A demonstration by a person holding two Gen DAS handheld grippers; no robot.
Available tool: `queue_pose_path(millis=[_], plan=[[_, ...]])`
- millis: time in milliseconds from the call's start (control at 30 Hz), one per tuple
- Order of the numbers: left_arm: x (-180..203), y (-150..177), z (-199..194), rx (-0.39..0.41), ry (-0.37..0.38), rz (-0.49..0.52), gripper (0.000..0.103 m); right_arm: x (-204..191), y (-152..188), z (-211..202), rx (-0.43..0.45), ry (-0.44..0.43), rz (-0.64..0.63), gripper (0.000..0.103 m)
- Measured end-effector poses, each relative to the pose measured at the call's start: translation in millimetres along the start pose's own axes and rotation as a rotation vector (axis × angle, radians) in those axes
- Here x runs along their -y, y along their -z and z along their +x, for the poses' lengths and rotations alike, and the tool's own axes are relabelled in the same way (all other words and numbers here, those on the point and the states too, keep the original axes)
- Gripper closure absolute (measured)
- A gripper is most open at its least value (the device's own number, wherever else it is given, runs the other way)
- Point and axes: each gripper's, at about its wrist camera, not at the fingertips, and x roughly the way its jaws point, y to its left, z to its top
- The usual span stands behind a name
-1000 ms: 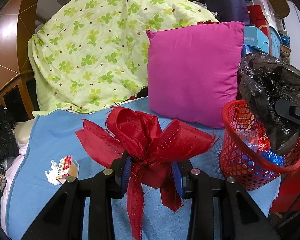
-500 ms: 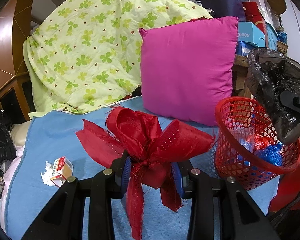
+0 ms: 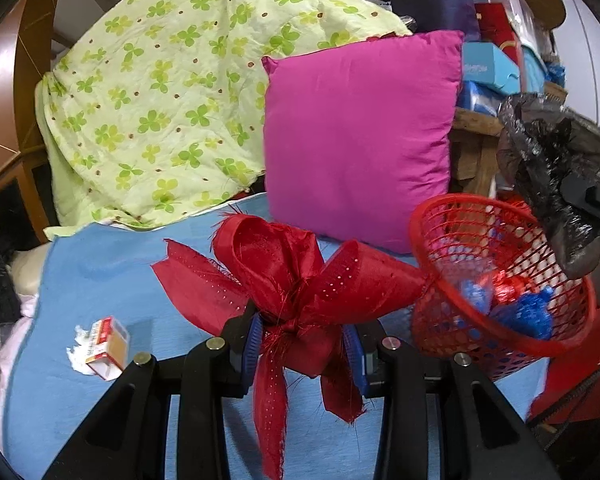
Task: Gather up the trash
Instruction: 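Carry the red ribbon and black bag over the red wastebasket, then open both tools to drop the ribbon and black bag into the wastebasket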
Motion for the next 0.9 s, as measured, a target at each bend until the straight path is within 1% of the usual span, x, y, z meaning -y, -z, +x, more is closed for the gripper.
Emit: queue_pose_path(millis=[133, 167, 233, 267, 333, 400, 533, 667, 733, 767, 833, 867, 900], plan=[[0, -4, -11, 0.055, 0.038, -0.005, 0.064, 8, -4, -8, 0.028, 0.009, 0.024, 0.063], [-1, -6, -18, 0.085, 0.068, -0.010, 0.064, 10, -5, -10, 0.035, 0.014, 0.030, 0.063], [-1, -11, -27, 0.130, 0.103, -0.009, 0.064, 16, -9, -14, 0.056, 0.024, 0.045, 0.063], [1, -14, -34, 0.167, 0.117, 0.001, 0.063, 19, -10, -16, 0.065, 0.027, 0.055, 0.063], [5, -18, -41, 0.200, 0.137, 0.022, 0.063, 24, -14, -19, 0.078, 0.032, 0.072, 0.063], [11, -22, -45, 0.215, 0.163, 0.036, 0.063, 29, -16, -23, 0.092, 0.035, 0.093, 0.063], [24, -32, -47, 0.222, 0.221, 0.058, 0.063, 37, -19, -30, 0.121, 0.043, 0.124, 0.063], [36, -45, -43, 0.218, 0.300, 0.082, 0.063, 45, -22, -38, 0.151, 0.051, 0.152, 0.063], [45, -53, -38, 0.211, 0.354, 0.097, 0.063, 50, -23, -41, 0.161, 0.060, 0.163, 0.063], [48, -55, -36, 0.209, 0.368, 0.097, 0.063, 52, -24, -42, 0.167, 0.066, 0.170, 0.062], [54, -61, -31, 0.199, 0.418, 0.078, 0.063, 58, -25, -46, 0.179, 0.077, 0.186, 0.062], [56, -63, -26, 0.184, 0.471, 0.063, 0.063, 60, -25, -47, 0.183, 0.084, 0.191, 0.062], [57, -62, -25, 0.178, 0.499, 0.051, 0.063, 62, -25, -48, 0.186, 0.090, 0.196, 0.062]])
